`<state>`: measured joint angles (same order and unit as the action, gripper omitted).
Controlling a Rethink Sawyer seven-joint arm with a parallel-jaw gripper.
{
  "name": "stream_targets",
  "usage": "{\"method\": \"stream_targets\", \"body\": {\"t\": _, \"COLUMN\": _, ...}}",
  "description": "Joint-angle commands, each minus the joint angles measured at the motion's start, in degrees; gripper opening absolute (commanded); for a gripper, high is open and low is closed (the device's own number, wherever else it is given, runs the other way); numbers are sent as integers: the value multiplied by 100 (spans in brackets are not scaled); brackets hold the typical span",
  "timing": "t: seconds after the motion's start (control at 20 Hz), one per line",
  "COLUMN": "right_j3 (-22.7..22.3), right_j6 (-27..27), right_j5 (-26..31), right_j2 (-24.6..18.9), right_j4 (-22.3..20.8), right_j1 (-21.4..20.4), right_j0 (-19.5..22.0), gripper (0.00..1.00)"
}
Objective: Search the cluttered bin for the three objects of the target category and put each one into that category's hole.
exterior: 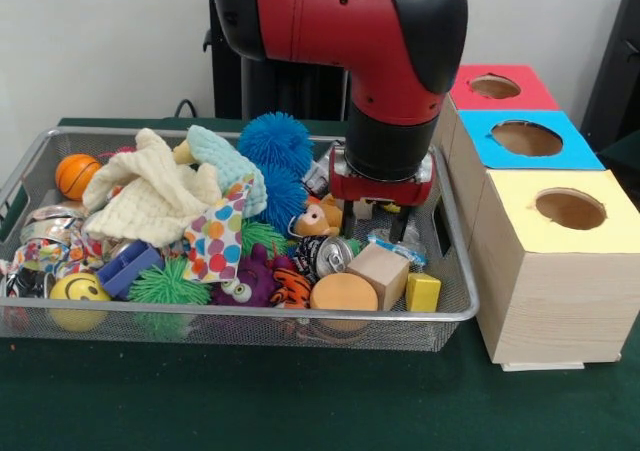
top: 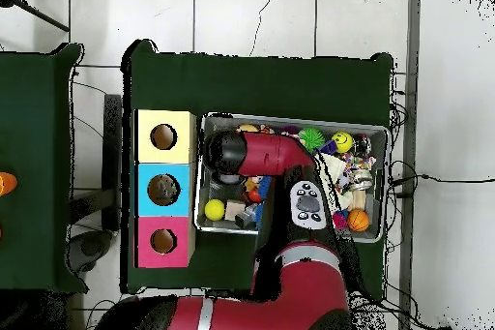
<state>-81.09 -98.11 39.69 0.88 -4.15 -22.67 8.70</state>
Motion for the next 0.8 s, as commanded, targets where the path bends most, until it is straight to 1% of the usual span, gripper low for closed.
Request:
{"method": "stream_targets", "body": {"t": 0.05, "right_j3": 381, "right_j6": 286, "right_j5": -101, "right_j2": -503, "right_j4": -395, "right_j1": 447, "right_j0": 179, "gripper": 100}}
{"method": "stream_targets", "body": {"t": 0.25, "right_j3": 340, "right_j6": 69, "right_j5": -373, "right_j2": -605, "right_j4": -372, "right_j1": 647, "right_j0": 128, "gripper": 100}}
{"method": "stream_targets", "body": {"t": 0.35, "right_j3": 262, "right_j6": -60, "right_j5": -464, "right_j2": -609, "right_j4": -350, "right_j1": 654, "right_j0": 53, "gripper": 100}}
{"method": "stream_targets", "body": {"t": 0.6, "right_j3": -105, "right_j6": -524, "right_j5": -506, "right_j2": -476, "right_j4": -241, "right_j1": 438, "right_j0": -208, "gripper": 100}}
{"method": "stream_targets", "body": {"t": 0.7, "right_j3": -344, "right_j6": -753, "right_j5": -469, "right_j2": -367, "right_j4": -180, "right_j1": 235, "right_j0": -324, "gripper": 100}}
{"method": "stream_targets", "body": {"t": 0.8, "right_j3": -531, "right_j6": -823, "right_j5": -340, "right_j2": -296, "right_j4": -141, "right_j1": 18, "right_j0": -388, "gripper": 100}}
